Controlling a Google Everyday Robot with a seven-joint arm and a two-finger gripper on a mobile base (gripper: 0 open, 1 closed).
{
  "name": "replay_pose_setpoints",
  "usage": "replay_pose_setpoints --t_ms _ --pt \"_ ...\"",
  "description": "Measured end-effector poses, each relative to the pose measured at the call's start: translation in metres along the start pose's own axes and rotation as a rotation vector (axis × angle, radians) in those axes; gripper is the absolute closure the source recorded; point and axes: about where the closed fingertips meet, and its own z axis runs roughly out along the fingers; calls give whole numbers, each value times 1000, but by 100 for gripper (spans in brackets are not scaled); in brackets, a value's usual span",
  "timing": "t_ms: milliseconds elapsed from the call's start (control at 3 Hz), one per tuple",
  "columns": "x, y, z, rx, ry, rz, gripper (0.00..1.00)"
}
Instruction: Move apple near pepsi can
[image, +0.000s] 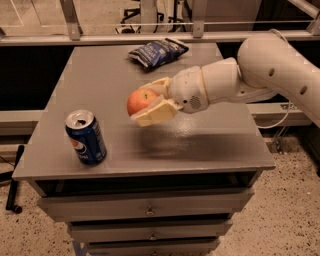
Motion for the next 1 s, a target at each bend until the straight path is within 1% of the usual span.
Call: replay_pose_setpoints --t_ms 333,667,1000 --pt "-7 30 30 -92 1 -44 100" --pt "-9 50 52 -152 17 -88 100" --pt "-4 62 71 -194 53 -139 100"
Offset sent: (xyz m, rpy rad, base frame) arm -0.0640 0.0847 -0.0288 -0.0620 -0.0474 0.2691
